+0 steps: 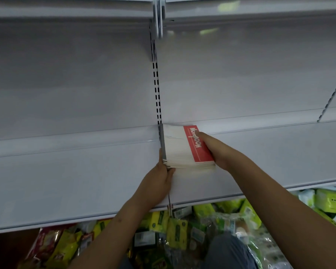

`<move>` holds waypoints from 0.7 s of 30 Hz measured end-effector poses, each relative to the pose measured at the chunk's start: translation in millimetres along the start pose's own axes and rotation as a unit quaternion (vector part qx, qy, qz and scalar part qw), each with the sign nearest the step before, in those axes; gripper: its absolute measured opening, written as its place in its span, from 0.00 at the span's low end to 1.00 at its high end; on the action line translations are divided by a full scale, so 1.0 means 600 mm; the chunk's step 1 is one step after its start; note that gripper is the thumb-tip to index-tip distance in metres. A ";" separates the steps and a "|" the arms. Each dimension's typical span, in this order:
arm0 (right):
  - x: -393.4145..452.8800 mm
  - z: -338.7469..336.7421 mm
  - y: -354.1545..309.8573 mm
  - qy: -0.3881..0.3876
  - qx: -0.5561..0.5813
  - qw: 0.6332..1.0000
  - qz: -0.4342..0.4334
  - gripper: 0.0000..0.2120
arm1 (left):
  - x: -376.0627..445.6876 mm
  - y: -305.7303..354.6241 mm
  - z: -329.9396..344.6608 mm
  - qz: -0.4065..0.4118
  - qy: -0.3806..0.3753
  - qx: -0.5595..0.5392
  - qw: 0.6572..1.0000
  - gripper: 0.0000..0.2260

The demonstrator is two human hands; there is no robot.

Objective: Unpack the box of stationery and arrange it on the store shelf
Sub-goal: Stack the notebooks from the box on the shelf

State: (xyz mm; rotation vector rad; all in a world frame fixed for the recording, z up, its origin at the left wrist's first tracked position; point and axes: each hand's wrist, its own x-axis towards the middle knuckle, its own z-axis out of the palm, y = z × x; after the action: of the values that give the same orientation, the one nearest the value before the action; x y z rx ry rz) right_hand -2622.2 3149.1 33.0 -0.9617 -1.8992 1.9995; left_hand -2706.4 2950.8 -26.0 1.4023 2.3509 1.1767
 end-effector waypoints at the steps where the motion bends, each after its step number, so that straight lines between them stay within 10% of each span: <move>1: -0.002 0.002 0.001 -0.011 -0.003 1.000 0.001 0.19 | 0.000 -0.002 0.000 -0.010 -0.007 0.005 1.000 0.26; 7: -0.010 -0.017 -0.019 -0.036 0.038 0.998 0.019 0.20 | 0.012 0.031 -0.021 -0.073 -0.088 -0.199 0.973 0.27; 11: -0.009 -0.011 -0.028 -0.006 -0.025 0.999 0.026 0.21 | 0.041 0.053 -0.065 -0.223 -0.056 -0.407 0.884 0.17; 21: -0.004 -0.029 -0.017 -0.002 -0.083 0.996 0.023 0.19 | 0.068 0.113 -0.049 -0.306 0.017 -0.321 0.896 0.06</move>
State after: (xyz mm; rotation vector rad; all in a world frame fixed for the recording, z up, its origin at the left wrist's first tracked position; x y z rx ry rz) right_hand -2612.7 3163.3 44.1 -1.0504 -2.0908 1.8933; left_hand -2697.7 2984.8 50.7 0.3850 1.8920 1.5392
